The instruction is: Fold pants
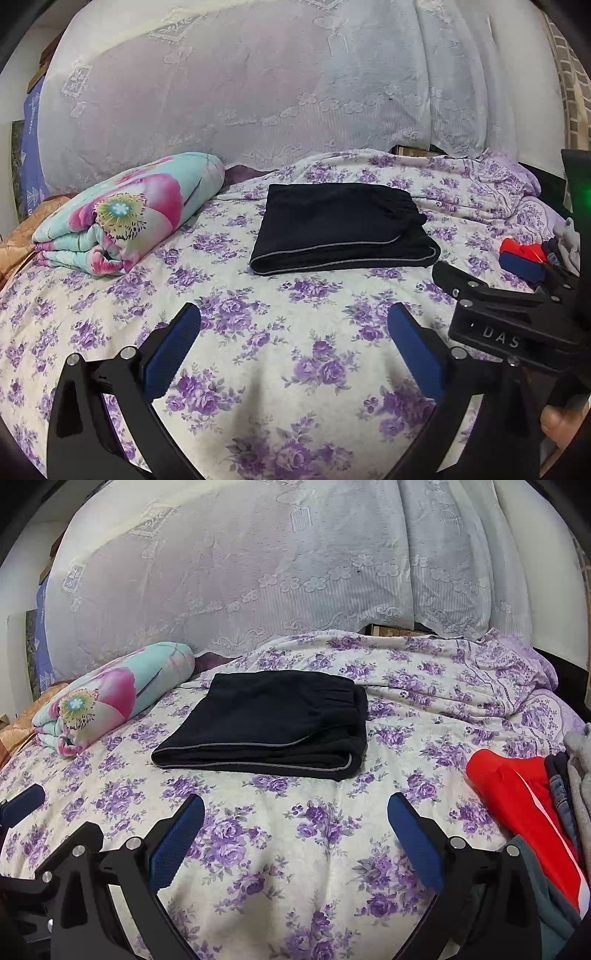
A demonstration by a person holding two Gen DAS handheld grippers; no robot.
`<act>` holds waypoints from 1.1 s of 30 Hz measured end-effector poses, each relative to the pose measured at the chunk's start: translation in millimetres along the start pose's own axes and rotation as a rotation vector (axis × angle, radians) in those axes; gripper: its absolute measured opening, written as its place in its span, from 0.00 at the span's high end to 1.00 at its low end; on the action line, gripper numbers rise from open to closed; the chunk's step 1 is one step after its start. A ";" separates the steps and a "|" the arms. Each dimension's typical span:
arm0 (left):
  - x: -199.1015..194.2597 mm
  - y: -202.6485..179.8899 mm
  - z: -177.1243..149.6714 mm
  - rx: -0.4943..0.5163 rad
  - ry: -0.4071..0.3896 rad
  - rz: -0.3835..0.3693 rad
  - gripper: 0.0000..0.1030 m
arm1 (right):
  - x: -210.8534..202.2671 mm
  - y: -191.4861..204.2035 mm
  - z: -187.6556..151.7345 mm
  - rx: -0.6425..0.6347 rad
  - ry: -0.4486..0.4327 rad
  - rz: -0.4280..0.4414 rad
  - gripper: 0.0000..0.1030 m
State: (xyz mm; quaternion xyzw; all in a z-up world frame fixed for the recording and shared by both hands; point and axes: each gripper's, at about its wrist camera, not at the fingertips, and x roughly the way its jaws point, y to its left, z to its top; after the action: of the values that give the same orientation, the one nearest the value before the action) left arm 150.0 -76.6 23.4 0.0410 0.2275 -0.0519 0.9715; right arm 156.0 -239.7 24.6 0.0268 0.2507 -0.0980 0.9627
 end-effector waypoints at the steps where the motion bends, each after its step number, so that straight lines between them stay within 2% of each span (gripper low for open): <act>1: -0.2 -0.1 0.1 0.003 -0.002 0.001 0.04 | 0.0 0.1 0.0 0.000 0.000 0.000 0.03; 33: 1.3 1.2 -0.9 0.014 0.001 0.008 0.04 | 0.8 -0.7 0.1 0.006 0.005 0.003 0.03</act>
State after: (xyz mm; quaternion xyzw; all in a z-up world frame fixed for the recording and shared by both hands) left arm 150.9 -75.4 22.1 0.0486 0.2275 -0.0494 0.9713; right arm 156.5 -240.5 24.3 0.0302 0.2526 -0.0972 0.9622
